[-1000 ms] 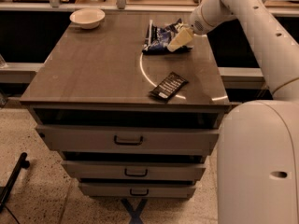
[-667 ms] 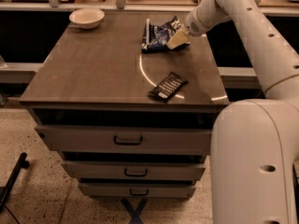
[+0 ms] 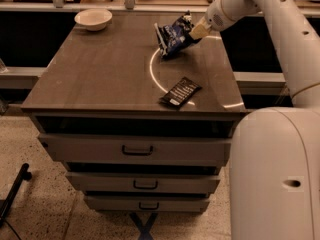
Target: Move blue chip bag near rxbar chocolate
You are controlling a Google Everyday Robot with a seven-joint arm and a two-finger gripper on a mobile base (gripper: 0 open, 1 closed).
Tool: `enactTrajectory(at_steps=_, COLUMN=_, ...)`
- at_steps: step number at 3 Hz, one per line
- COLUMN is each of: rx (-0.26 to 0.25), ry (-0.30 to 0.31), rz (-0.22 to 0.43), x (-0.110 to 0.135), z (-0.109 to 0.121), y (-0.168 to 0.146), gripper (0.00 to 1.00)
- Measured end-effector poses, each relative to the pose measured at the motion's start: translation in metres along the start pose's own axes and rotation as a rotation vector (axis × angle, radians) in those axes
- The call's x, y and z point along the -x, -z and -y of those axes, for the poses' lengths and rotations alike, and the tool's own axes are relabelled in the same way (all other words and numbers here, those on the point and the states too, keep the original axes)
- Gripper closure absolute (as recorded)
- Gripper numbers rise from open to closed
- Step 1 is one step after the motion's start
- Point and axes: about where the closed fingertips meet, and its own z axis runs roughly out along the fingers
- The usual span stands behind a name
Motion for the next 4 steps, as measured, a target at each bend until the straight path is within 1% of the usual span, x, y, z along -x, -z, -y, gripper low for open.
enactTrajectory(at_steps=1, rx=-0.005, ry=0.051, rz=0.054, x=0.004, z=0.002, y=0.038, gripper=1.0)
enactTrajectory(at_steps=2, rx=0.03, ry=0.046, rz=0.175, x=-0.002, z=-0.015, y=0.087, gripper=1.0)
enactTrajectory(at_steps=3, rx=0.088, ry=-0.027, rz=0.211, x=-0.012, z=-0.042, y=0.095, gripper=1.0)
enactTrajectory(at_steps=4, rx=0.13, ry=-0.091, rz=0.19, x=-0.003, z=-0.084, y=0.086, gripper=0.74)
